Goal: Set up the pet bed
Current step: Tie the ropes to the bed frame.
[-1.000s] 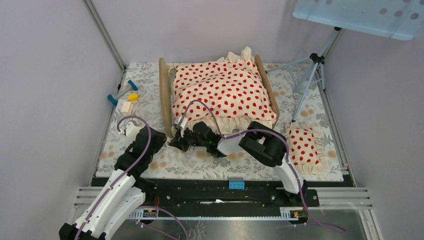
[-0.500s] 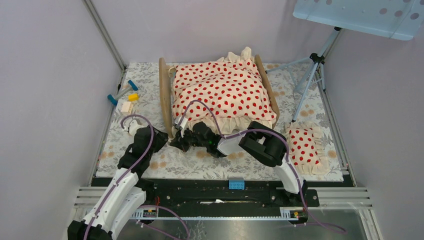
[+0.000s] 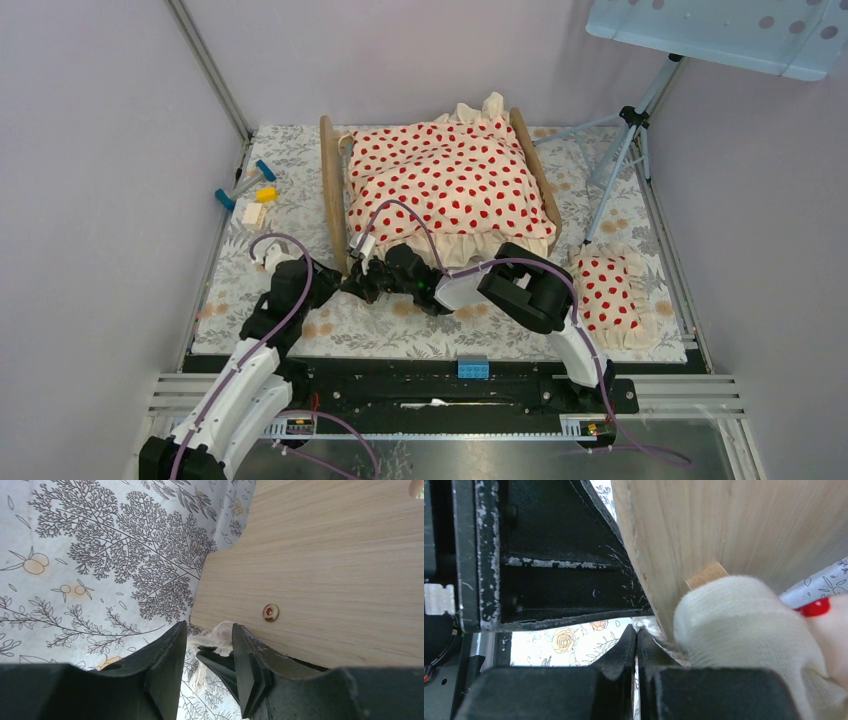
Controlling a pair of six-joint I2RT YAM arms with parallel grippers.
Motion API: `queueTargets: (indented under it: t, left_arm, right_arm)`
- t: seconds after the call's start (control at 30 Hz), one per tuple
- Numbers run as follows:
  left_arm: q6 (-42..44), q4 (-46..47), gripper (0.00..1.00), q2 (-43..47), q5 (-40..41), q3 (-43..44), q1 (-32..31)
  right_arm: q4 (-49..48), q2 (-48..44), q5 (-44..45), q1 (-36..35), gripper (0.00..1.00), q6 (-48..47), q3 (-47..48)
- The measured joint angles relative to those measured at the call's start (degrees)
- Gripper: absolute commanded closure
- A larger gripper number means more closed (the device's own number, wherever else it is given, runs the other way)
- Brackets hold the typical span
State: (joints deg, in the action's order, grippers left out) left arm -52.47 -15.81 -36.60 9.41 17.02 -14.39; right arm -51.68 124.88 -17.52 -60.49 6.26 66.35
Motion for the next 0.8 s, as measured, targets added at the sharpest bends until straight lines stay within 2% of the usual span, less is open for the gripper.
queueTargets:
  t: [0.13,0.43,0.8]
  left_arm:
    - [0.17,1.42,0.65,-0.42,-1.33,-0.39,0.00]
    - [0.09,4.04,0.99,-0.59,-4.20,-0.76,-0.11]
    - [0.09,2.84,1.00,1.31,-5.40,-0.76,-0.13]
  right_arm:
    - [0.00,0.00,0.00,0.00,1.00,0.00,0.00]
    - [0.00,0.00,0.04,0.00,1.00,-0.02,-0.15]
    - [-0.02,0.00,1.95,0.00,1.00,-0.46,-3.67]
